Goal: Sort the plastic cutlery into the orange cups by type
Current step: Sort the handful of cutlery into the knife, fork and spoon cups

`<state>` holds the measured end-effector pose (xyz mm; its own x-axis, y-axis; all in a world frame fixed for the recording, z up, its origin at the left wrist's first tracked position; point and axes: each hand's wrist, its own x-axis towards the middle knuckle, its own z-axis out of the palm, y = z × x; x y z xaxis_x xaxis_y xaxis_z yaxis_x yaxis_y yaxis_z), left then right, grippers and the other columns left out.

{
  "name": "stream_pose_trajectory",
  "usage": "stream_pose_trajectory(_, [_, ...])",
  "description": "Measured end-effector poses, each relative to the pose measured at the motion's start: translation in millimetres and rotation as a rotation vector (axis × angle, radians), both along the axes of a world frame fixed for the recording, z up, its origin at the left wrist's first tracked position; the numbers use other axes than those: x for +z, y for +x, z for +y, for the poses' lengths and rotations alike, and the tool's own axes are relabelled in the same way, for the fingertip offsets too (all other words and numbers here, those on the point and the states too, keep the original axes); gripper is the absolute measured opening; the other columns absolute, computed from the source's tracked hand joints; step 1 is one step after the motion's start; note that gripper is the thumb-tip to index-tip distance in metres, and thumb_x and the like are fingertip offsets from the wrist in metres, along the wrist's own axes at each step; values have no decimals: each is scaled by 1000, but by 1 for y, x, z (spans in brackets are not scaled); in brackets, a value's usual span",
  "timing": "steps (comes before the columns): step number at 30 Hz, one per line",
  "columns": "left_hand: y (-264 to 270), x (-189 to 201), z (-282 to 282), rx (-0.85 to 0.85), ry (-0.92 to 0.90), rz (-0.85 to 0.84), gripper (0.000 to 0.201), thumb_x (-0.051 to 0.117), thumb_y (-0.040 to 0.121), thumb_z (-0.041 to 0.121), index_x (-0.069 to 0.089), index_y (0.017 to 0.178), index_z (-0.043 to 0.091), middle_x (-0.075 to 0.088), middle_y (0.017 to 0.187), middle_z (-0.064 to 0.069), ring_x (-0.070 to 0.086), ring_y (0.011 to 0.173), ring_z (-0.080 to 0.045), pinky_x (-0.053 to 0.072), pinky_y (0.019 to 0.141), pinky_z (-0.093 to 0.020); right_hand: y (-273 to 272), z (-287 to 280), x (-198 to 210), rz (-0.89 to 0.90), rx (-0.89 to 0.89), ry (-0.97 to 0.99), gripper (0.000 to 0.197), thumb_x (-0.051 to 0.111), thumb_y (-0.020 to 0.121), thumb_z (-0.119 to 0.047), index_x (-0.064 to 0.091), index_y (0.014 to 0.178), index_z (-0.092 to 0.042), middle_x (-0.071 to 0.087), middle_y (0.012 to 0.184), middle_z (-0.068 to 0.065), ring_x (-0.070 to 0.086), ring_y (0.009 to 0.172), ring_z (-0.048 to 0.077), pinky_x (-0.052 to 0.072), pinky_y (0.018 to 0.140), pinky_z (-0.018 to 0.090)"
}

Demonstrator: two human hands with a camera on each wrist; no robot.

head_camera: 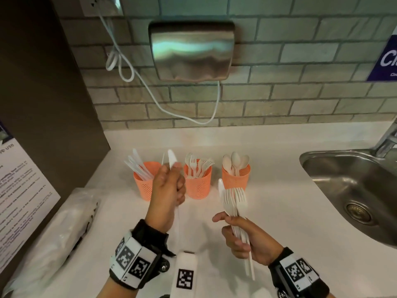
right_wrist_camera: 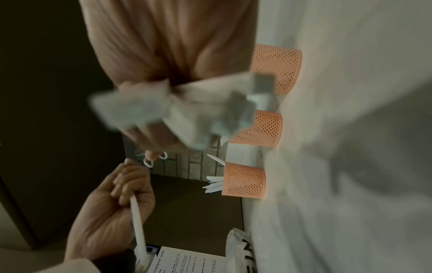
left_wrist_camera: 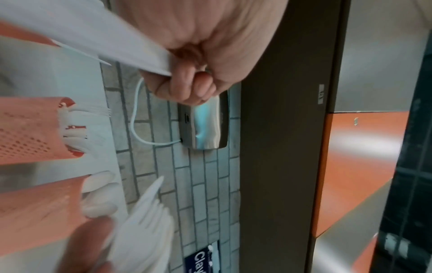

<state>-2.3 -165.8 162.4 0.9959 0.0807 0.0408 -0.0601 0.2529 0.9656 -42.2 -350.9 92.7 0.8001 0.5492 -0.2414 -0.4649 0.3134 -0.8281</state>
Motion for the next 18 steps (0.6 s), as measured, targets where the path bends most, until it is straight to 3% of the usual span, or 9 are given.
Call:
stream_pose_trajectory(3, [-6, -20, -9, -128, 196, 115, 14, 53, 92, 18, 61, 80, 16, 32, 49, 8, 25, 34, -1, 21, 34, -13, 4, 0, 0, 12, 57, 15, 34, 57, 73, -29, 62, 102, -14, 37, 43, -6, 26, 29, 2, 27, 31, 13])
stream_pose_trajectory(7, [-18, -35, -27, -214, 258, 148, 31, 59, 89, 24, 52, 59, 20, 38, 39, 10, 30, 32, -2, 24, 36, -14, 8, 5, 1, -10, 114, 8, 30, 53, 77, -27, 64, 104, -16, 36, 45, -6, 26, 30, 2, 28, 32, 14])
stream_pose_trajectory(15, [-1, -37, -23, 6, 165, 171, 32, 52, 94, 21, 46, 63, 12, 35, 38, 9, 25, 32, -3, 23, 35, -13, 13, 10, 1, -45, 108, -136, 35, 45, 84, -20, 60, 116, -19, 37, 49, -2, 25, 33, 5, 27, 34, 15])
stream_pose_trajectory(18, [5, -41, -23, 1, 117, 160, 22, 48, 96, 21, 53, 75, 14, 34, 43, 10, 25, 34, -2, 23, 35, -13, 16, 13, 2, -59, 115, -168, 37, 46, 84, -22, 60, 118, -23, 35, 50, -2, 24, 34, 5, 27, 35, 15])
